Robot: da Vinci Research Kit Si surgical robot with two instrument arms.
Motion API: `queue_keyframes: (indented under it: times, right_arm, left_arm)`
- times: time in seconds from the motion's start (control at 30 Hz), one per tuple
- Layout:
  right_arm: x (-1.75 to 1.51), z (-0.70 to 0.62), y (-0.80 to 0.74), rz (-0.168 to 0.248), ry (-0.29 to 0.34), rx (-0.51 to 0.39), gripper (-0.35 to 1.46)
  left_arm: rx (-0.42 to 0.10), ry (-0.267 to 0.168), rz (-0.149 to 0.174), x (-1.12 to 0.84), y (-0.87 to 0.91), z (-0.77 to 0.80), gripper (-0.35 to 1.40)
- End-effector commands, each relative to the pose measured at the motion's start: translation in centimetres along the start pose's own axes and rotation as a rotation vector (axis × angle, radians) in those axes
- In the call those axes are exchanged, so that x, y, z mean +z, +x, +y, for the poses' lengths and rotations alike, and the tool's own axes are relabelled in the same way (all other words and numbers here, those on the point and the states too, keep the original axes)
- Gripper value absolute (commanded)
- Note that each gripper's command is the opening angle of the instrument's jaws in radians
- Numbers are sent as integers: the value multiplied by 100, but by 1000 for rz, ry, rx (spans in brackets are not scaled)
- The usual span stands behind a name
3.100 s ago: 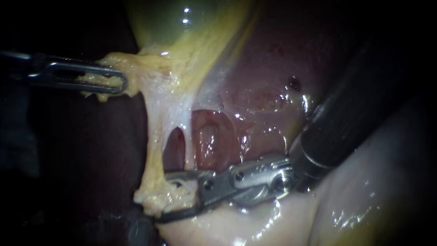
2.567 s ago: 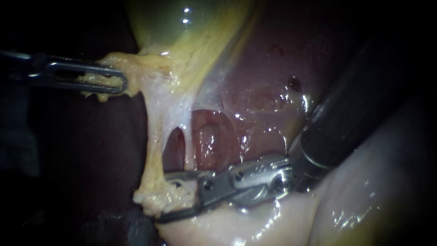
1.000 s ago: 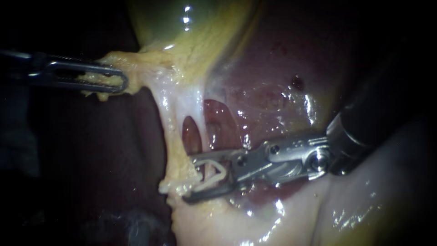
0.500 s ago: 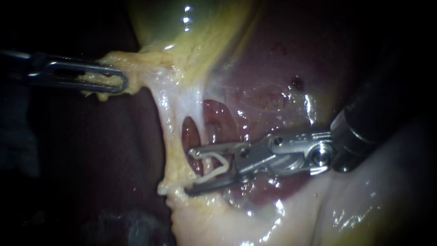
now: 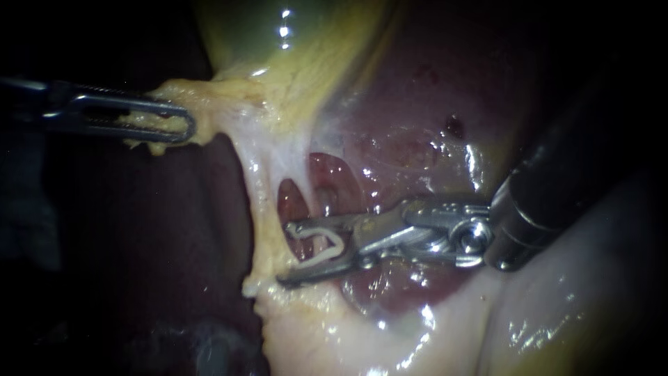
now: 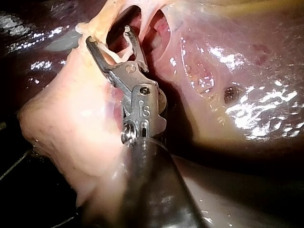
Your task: Clipping second clip left tube
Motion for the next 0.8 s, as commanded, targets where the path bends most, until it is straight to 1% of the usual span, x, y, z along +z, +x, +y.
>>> queue_keyframes:
  times: [0.03,0.17,0.23,0.43,0.53,0.8]
  right_arm:
    - [1,-1,0,7,8,7,50]
    - [4,-1,2,28,47,35,50]
    - [7,-2,3,32,53,39,50]
    - [23,0,7,34,63,39,50]
    - [31,1,7,32,66,37,50]
    - [59,-5,1,36,94,37,50]
  left_arm:
    - [0,0,0,0,0,0,-35]
    - [0,0,0,0,0,0,-35]
    - [0,0,0,0,0,0,-35]
    - [0,0,0,1,0,0,-35]
    - [0,0,0,0,0,0,-35]
    - [0,1,0,1,0,1,-35]
